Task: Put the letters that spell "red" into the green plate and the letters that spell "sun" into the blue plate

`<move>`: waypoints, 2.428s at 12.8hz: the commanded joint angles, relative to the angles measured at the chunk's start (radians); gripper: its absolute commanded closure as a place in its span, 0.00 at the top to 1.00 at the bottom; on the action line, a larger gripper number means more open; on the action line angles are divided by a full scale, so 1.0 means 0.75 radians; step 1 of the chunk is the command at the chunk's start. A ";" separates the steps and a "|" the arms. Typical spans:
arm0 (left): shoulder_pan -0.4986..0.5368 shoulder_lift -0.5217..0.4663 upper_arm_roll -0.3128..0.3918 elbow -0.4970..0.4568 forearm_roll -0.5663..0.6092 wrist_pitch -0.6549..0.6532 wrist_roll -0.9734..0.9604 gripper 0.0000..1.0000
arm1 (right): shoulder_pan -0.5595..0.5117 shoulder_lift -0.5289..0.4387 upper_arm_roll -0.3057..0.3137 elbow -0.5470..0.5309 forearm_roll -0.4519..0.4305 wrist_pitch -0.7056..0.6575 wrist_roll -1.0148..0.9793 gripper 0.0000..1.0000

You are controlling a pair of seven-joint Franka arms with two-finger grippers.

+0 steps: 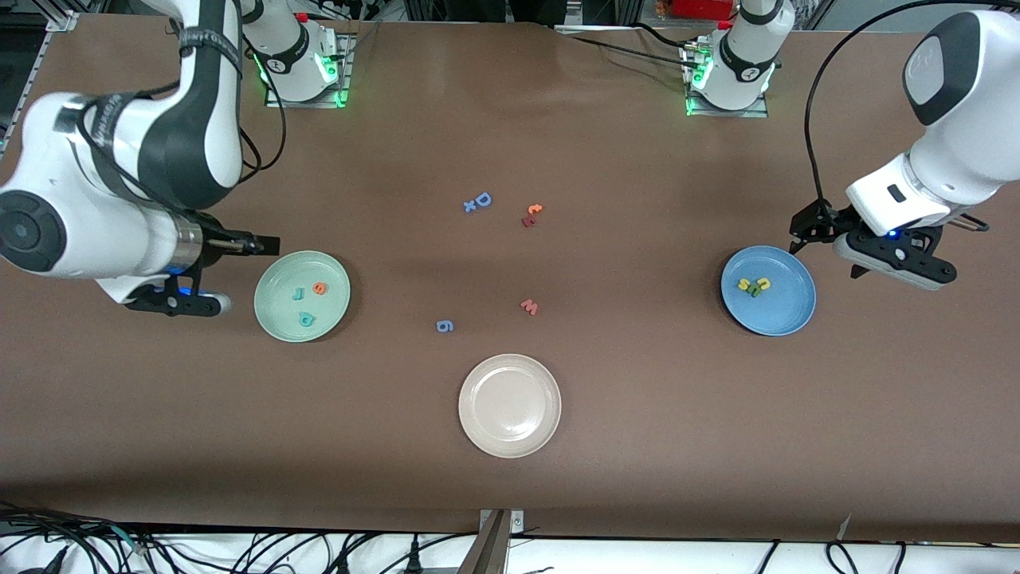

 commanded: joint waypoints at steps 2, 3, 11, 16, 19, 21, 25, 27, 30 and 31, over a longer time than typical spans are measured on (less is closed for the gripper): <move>0.065 -0.032 -0.069 0.028 0.127 -0.010 -0.018 1.00 | -0.092 -0.126 0.072 0.039 -0.102 -0.050 -0.087 1.00; 0.061 -0.026 -0.069 0.074 0.155 -0.006 -0.032 1.00 | -0.141 -0.181 0.134 0.034 -0.140 -0.032 -0.089 1.00; 0.076 -0.064 0.000 0.177 0.074 -0.235 -0.161 1.00 | -0.755 -0.508 0.993 -0.237 -0.486 0.231 -0.002 1.00; 0.059 -0.206 0.000 -0.041 0.076 -0.174 -0.163 1.00 | -1.113 -0.742 1.331 -0.522 -0.599 0.531 -0.003 1.00; 0.075 -0.153 -0.004 0.012 0.074 -0.188 -0.161 1.00 | -1.199 -0.801 1.335 -0.508 -0.597 0.512 -0.014 1.00; 0.073 -0.151 -0.004 0.020 0.074 -0.186 -0.161 1.00 | -1.211 -0.820 1.333 -0.508 -0.593 0.398 -0.016 1.00; 0.075 -0.142 -0.006 0.036 0.074 -0.180 -0.161 1.00 | -1.211 -0.840 1.329 -0.530 -0.599 0.406 0.005 1.00; 0.075 -0.142 -0.006 0.038 0.074 -0.180 -0.161 1.00 | -1.205 -0.842 1.327 -0.532 -0.587 0.461 0.027 1.00; 0.077 -0.130 -0.004 0.042 0.074 -0.180 -0.159 1.00 | -1.205 -0.846 1.323 -0.524 -0.593 0.445 0.021 1.00; 0.077 -0.130 -0.004 0.042 0.074 -0.178 -0.159 1.00 | -1.207 -0.844 1.323 -0.520 -0.589 0.453 0.023 1.00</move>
